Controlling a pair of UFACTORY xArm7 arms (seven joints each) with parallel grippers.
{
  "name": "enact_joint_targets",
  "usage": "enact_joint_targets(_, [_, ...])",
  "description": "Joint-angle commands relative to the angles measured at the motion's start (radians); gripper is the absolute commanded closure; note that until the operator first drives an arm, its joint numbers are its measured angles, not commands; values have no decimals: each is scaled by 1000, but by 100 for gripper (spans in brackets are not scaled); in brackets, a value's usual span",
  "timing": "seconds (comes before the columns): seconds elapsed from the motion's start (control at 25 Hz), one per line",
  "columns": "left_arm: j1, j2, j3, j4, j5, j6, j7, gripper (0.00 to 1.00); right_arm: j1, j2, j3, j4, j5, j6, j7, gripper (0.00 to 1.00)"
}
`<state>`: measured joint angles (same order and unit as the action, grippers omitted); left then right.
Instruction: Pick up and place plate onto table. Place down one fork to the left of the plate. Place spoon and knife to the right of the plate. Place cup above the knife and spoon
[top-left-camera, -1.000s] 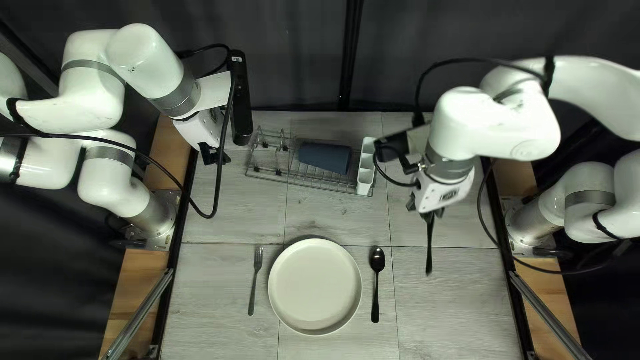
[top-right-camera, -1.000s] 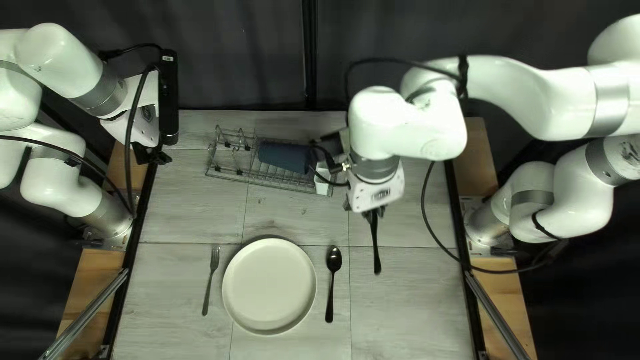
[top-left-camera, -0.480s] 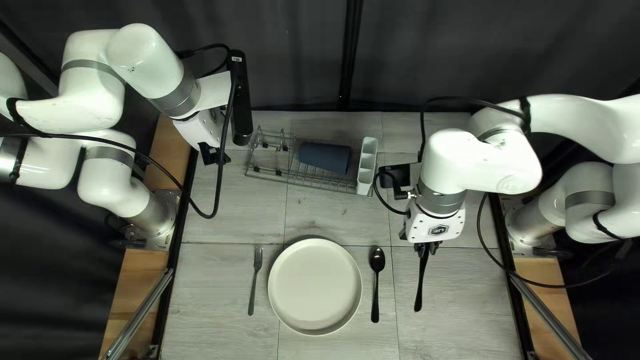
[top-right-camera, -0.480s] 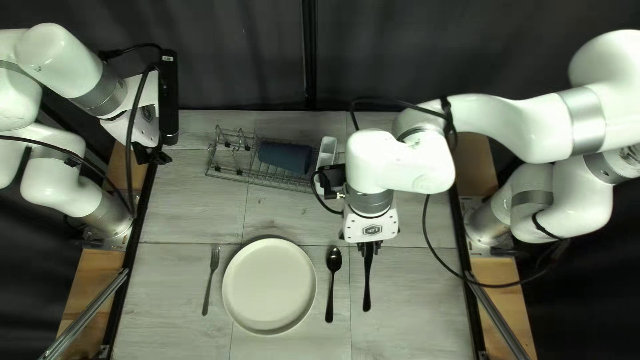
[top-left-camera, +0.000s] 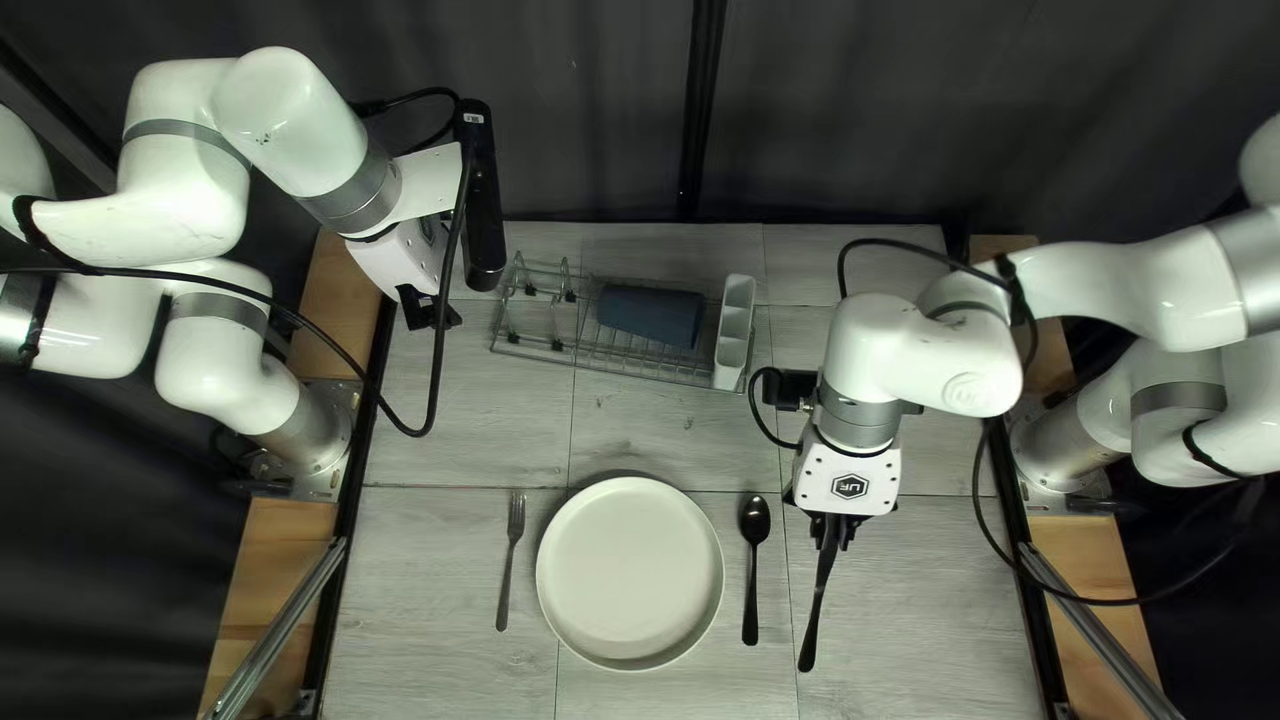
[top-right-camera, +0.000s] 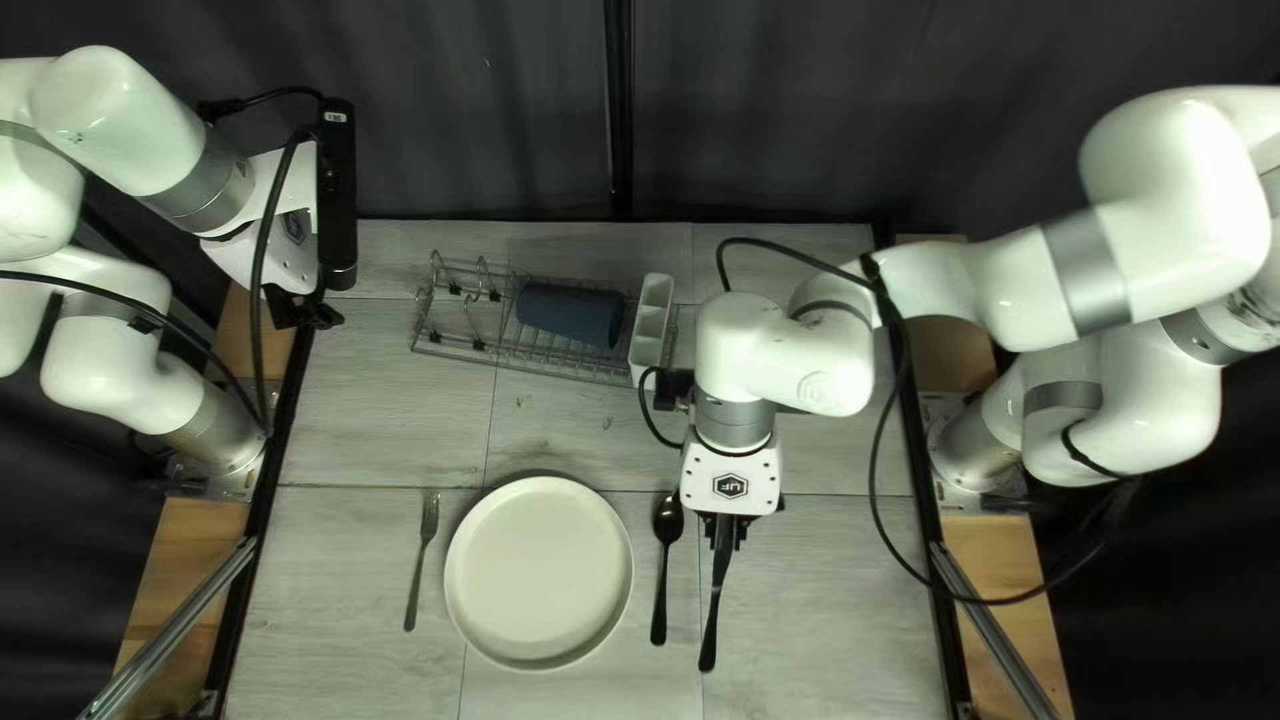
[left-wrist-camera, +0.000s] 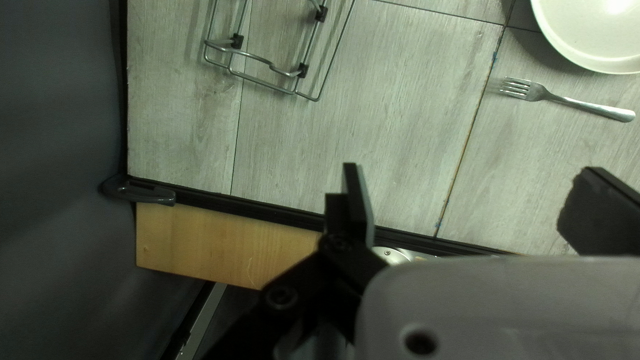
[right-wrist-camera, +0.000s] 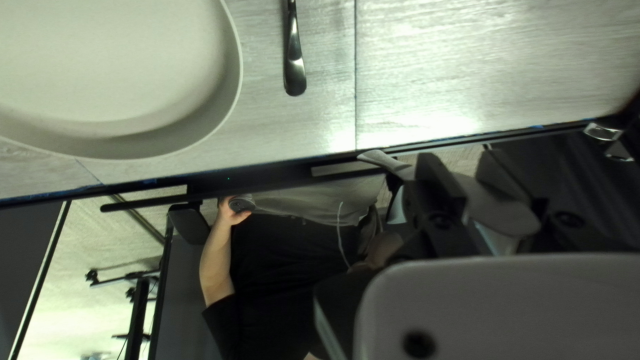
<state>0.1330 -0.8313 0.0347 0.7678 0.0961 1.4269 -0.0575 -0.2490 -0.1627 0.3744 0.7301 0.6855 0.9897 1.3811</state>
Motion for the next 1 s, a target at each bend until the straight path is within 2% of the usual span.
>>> enact_joint_targets(0.04, [0,0,0,0,0,0,0,0,-12,29,-21,-52,49,-42,-92,100])
enact_joint_targets(0.32, [0,0,0,0,0,0,0,0,-41,145,-53,-13,64,-16,-199,100])
enact_joint_targets(0.56, [0,0,0,0,0,0,0,0,-54,187,-65,-26,97,-19,-275,100])
enact_joint_targets(0.76, [0,0,0,0,0,0,0,0,-67,220,-77,-47,109,-47,-328,100])
enact_joint_targets(1.0, [0,0,0,0,0,0,0,0,-52,246,-73,-68,41,-131,-309,100])
